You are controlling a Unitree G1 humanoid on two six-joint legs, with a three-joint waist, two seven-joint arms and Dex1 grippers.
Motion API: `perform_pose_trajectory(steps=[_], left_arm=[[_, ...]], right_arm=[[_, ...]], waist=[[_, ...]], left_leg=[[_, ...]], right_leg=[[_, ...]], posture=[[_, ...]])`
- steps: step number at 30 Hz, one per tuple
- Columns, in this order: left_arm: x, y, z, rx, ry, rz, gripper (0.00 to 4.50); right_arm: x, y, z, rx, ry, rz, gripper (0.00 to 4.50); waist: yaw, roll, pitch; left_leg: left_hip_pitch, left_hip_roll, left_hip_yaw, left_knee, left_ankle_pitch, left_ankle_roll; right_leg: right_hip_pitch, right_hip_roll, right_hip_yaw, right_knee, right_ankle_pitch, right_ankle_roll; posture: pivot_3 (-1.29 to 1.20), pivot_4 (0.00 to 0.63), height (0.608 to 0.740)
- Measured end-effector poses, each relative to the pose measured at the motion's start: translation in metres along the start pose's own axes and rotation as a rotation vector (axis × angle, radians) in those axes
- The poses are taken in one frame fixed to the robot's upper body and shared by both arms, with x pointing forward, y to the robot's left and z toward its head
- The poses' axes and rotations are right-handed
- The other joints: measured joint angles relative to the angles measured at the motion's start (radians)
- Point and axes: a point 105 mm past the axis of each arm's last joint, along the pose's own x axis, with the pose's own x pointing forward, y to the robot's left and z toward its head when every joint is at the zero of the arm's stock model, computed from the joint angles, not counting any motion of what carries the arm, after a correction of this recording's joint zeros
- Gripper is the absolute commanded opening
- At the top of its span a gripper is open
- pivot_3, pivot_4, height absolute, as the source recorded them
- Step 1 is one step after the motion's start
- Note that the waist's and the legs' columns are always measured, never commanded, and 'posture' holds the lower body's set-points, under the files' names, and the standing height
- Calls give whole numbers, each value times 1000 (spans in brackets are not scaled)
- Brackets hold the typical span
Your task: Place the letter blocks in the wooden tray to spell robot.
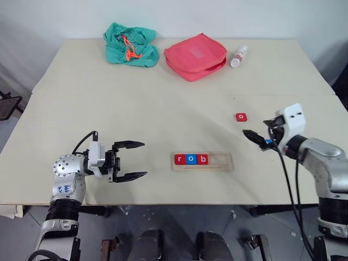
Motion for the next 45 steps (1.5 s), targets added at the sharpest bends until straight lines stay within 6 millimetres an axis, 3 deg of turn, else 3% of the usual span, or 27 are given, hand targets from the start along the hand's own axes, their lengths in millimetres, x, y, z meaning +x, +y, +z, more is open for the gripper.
perform_pose_trajectory(steps=[6, 16, 45], left_arm=[[-4, 3, -1, -6, 3, 13, 4500], [-2, 4, 0, 0, -1, 1, 4500], [1, 9, 4, 19, -8, -5, 4500]], right_arm=[[-46, -9, -21, 39, 73, 16, 4462], [-73, -2, -41, 76, 106, 39, 4462], [-70, -3, -29, 48, 46, -7, 4462]], waist=[[10, 0, 0], [17, 0, 0], [24, 0, 0]], left_leg=[[0, -1, 0, 0, 0, 0], [0, -1, 1, 1, 0, 0], [0, 0, 1, 2, 0, 1]], right_leg=[[1, 0, 0, 0, 0, 0], [1, 0, 1, 0, 0, 0], [1, 0, 1, 0, 0, 0]], posture=[[0, 150, 740], [0, 150, 740], [0, 150, 740]])
